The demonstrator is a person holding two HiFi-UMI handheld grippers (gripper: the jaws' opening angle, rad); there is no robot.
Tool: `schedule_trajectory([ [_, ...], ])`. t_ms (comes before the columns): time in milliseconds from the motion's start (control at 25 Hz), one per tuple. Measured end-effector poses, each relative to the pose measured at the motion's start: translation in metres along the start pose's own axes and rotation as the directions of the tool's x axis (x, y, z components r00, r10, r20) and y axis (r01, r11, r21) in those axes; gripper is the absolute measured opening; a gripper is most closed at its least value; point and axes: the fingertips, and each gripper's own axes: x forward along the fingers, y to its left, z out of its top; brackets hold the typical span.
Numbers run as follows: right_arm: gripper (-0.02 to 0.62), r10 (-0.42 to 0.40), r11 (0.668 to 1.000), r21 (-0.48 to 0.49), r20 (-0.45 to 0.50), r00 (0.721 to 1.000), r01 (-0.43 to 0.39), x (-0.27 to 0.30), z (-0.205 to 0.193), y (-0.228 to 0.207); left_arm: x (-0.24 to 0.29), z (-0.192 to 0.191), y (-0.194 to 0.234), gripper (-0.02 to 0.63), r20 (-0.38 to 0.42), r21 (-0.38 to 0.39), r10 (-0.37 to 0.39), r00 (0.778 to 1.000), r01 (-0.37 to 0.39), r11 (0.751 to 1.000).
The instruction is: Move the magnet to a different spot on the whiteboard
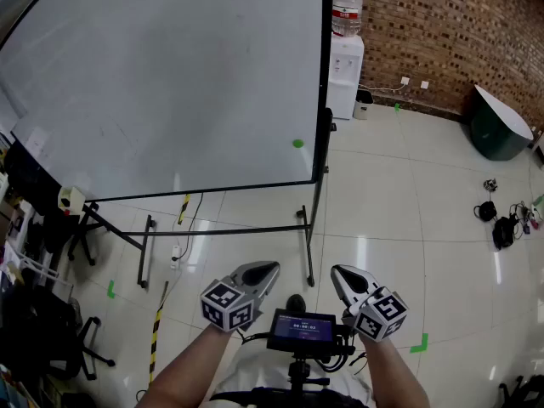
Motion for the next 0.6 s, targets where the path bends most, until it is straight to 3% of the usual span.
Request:
schedule_trajectory([
  [240,0.011,-0.034,0.999,-0.001,0.032,0.999,0.034,0.009,0.03,-0.042,0.051,0.022,0.01,0.021,-0.045,0.123,-0.011,0.999,0.017,0.992],
  [320,0.011,-0.046,0.999,0.014,0.043,0.998,0.045,0.013,0.039,-0.056,0.066,0.032,0.016,0.021,-0.064,0.216,0.008,0.998,0.006,0.976],
  [400,0.011,-0.063,0.998,0.032,0.05,0.997,0.062,0.017,0.044,-0.072,0.082,0.04,0.023,0.023,-0.096,0.364,0.055,0.994,-0.016,0.931],
  [480,0.011,-0.078,0.996,0.047,0.052,0.996,0.075,0.022,0.048,-0.087,0.097,0.047,0.036,0.023,-0.127,0.5,0.121,0.984,-0.041,0.865],
  [600,0.011,-0.086,0.995,0.058,0.052,0.995,0.083,0.033,0.052,-0.103,0.113,0.059,0.058,0.023,-0.132,0.608,0.181,0.975,-0.065,0.791],
])
